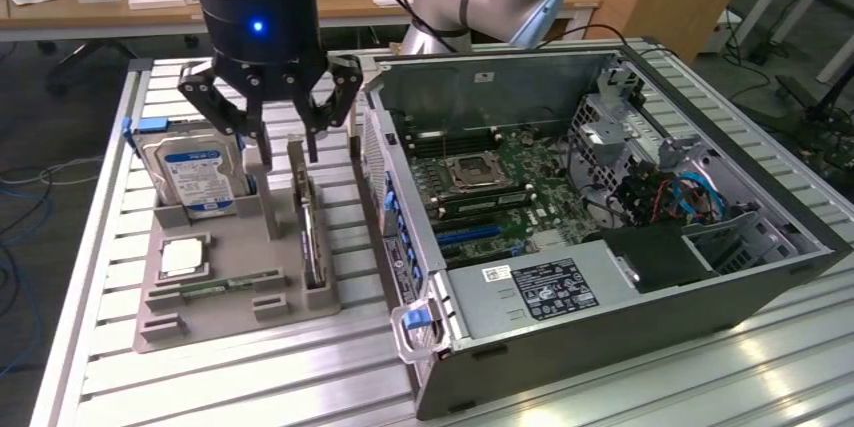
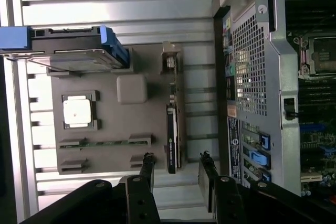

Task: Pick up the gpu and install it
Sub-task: 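Pick up the gpu and move the gpu toward the slot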

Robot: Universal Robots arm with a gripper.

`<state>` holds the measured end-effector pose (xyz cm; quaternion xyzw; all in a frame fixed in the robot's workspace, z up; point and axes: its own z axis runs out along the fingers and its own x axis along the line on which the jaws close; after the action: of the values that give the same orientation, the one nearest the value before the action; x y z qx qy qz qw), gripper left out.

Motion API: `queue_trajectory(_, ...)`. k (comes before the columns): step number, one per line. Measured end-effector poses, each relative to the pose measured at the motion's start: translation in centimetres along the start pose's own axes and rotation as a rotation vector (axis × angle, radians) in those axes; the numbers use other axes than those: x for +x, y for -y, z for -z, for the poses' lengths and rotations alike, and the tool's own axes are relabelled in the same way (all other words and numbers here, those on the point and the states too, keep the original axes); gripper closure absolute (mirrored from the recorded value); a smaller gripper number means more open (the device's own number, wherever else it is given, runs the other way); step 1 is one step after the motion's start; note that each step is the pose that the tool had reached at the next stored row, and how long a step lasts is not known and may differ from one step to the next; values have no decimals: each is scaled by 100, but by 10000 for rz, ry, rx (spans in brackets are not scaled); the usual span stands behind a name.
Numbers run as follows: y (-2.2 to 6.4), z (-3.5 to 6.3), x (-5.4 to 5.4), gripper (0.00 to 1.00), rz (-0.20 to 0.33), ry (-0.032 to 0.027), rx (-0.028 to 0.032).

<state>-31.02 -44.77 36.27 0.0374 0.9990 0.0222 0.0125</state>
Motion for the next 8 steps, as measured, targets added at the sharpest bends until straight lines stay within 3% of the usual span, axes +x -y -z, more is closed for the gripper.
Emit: queue_trajectory(8,6,-140,3,53,0,0,0)
